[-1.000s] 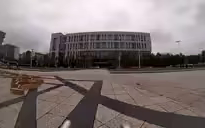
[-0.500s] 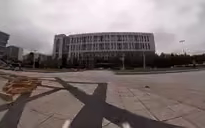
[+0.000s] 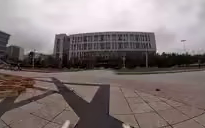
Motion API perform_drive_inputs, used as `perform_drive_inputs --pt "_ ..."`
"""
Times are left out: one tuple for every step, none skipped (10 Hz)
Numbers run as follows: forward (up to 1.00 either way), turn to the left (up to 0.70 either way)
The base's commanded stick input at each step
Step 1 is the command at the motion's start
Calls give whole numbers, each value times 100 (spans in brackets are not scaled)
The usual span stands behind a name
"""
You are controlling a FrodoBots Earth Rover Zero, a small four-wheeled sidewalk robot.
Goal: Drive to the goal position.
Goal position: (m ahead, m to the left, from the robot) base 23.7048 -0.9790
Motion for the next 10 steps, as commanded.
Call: perform_drive_inputs --pt "100 0" --pt "100 0" --pt "100 0" --pt "100 0" --pt "100 0" --pt "100 0" --pt "100 0" --pt "100 0" --pt "100 0" --pt "100 0"
